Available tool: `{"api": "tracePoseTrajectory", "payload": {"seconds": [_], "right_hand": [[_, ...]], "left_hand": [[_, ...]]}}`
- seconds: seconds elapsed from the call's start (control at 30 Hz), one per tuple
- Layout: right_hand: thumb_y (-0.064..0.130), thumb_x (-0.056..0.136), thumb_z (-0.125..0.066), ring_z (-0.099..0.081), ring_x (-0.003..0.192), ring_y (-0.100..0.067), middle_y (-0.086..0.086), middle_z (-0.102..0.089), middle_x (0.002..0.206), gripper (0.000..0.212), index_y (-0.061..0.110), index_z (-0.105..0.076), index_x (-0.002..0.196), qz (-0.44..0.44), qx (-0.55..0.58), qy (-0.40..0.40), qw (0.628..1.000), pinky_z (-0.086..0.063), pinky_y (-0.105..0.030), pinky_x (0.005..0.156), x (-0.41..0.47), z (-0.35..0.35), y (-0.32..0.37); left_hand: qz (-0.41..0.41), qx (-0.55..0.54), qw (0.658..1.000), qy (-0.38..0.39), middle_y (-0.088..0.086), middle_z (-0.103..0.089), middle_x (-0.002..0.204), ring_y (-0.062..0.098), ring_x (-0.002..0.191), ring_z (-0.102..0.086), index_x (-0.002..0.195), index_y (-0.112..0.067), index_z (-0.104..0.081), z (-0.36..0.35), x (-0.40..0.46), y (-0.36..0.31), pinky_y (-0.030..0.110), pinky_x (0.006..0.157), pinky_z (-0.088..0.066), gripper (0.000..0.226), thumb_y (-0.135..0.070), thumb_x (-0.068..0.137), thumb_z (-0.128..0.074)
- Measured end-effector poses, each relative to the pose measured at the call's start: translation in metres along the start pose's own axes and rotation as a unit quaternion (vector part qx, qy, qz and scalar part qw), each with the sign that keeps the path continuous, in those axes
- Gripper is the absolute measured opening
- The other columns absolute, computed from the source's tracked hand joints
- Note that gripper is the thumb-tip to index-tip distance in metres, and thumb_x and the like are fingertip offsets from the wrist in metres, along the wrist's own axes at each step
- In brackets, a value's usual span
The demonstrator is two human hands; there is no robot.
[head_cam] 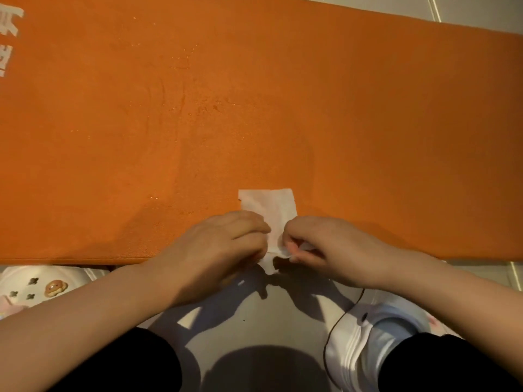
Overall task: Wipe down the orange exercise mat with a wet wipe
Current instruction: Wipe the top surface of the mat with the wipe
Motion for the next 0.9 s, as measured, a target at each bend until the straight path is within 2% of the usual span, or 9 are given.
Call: {"api": "tracePoseTrajectory", "payload": {"seconds": [0.17, 0.33, 0.43, 0.53, 0.6, 0.67, 0.7, 0.83, 0.9], "right_hand": [[0.020, 0.092, -0.065, -0.045, 0.061, -0.009, 0.006, -0.052, 0.068, 0.019, 0.030, -0.052, 0.084, -0.050, 0.257, -0.012, 0.965, -0.038, -0.024, 0.056, -0.010, 0.031, -0.002], [0.013, 0.081, -0.066, -0.034, 0.053, -0.021, -0.011, -0.039, 0.061, 0.013, 0.010, -0.053, 0.084, -0.098, 0.445, -0.037, 0.890, -0.031, -0.017, 0.046, -0.014, 0.052, -0.018], [0.009, 0.089, -0.068, -0.045, 0.052, -0.011, 0.006, -0.051, 0.058, 0.017, 0.018, -0.056, 0.082, -0.160, 0.328, -0.143, 0.920, -0.039, -0.026, 0.052, 0.005, 0.054, -0.048], [0.013, 0.094, -0.061, -0.053, 0.078, -0.013, 0.007, -0.057, 0.091, 0.015, 0.026, -0.054, 0.093, -0.181, 0.161, -0.209, 0.947, -0.038, -0.029, 0.069, 0.032, 0.054, -0.061], [0.015, 0.096, -0.057, -0.050, 0.107, -0.016, 0.001, -0.052, 0.119, 0.021, 0.022, -0.055, 0.115, -0.171, 0.057, -0.243, 0.953, -0.037, -0.028, 0.084, 0.048, 0.052, -0.052], [0.021, 0.099, -0.052, -0.040, 0.128, -0.020, -0.003, -0.043, 0.141, 0.036, 0.018, -0.049, 0.134, -0.142, 0.009, -0.255, 0.956, -0.037, -0.036, 0.104, 0.061, 0.040, -0.032], [0.025, 0.101, -0.048, -0.033, 0.137, -0.021, -0.004, -0.036, 0.150, 0.042, 0.018, -0.043, 0.142, -0.134, 0.006, -0.237, 0.962, -0.032, -0.041, 0.112, 0.065, 0.027, -0.022], [0.045, 0.105, -0.025, 0.010, 0.150, -0.015, -0.001, 0.006, 0.165, 0.060, 0.024, -0.006, 0.157, -0.142, -0.018, -0.115, 0.983, 0.012, -0.034, 0.120, 0.070, -0.044, -0.013], [0.055, 0.101, -0.011, 0.017, 0.149, -0.012, 0.002, 0.013, 0.164, 0.065, 0.025, 0.003, 0.157, -0.133, -0.062, -0.103, 0.984, 0.018, -0.032, 0.117, 0.070, -0.050, -0.030]], "left_hand": [[0.172, -0.284, 0.935, -0.122, -0.006, -0.064, 0.078, 0.013, 0.065, -0.058, 0.094, -0.042, -0.051, 0.055, 0.007, -0.008, 0.016, 0.054, -0.042, 0.014, -0.055, 0.093, -0.055], [0.192, -0.375, 0.885, -0.199, -0.007, -0.058, 0.063, 0.007, 0.055, -0.056, 0.087, -0.029, -0.057, 0.072, 0.026, 0.001, 0.025, 0.049, -0.049, 0.009, -0.028, 0.092, -0.064], [0.264, -0.368, 0.871, -0.190, -0.006, -0.058, 0.064, 0.013, 0.055, -0.056, 0.090, -0.025, -0.057, 0.051, 0.035, 0.034, 0.032, 0.052, -0.050, 0.013, -0.014, 0.097, -0.058], [0.329, -0.350, 0.849, -0.221, -0.006, -0.059, 0.090, 0.016, 0.075, -0.060, 0.103, -0.032, -0.055, 0.035, 0.035, 0.075, 0.039, 0.069, -0.053, 0.022, -0.011, 0.098, -0.056], [0.358, -0.285, 0.863, -0.214, -0.005, -0.056, 0.113, 0.015, 0.097, -0.059, 0.122, -0.031, -0.050, 0.031, 0.030, 0.092, 0.026, 0.081, -0.051, 0.028, -0.016, 0.099, -0.057], [0.351, -0.176, 0.900, -0.190, -0.003, -0.049, 0.126, 0.008, 0.108, -0.051, 0.136, -0.023, -0.047, 0.030, 0.020, 0.097, 0.003, 0.080, -0.038, 0.040, -0.019, 0.098, -0.058], [0.334, -0.128, 0.917, -0.176, 0.000, -0.048, 0.129, 0.010, 0.112, -0.050, 0.138, -0.019, -0.047, 0.029, 0.014, 0.096, 0.002, 0.084, -0.034, 0.041, -0.021, 0.098, -0.058], [0.285, 0.035, 0.957, -0.037, 0.014, -0.049, 0.140, 0.034, 0.127, -0.048, 0.137, -0.014, -0.053, -0.002, -0.015, 0.095, 0.045, 0.101, -0.040, 0.058, -0.048, 0.092, -0.042], [0.258, 0.081, 0.963, 0.015, 0.017, -0.048, 0.143, 0.039, 0.130, -0.048, 0.137, -0.013, -0.054, -0.017, -0.028, 0.099, 0.054, 0.103, -0.040, 0.061, -0.052, 0.095, -0.033]]}}
Point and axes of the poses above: each hand's wrist, its own x-axis towards the middle knuckle, its own z-axis out of the back of the hand, y = z × x, the point moved 7 cm from there along x, towards the middle knuckle
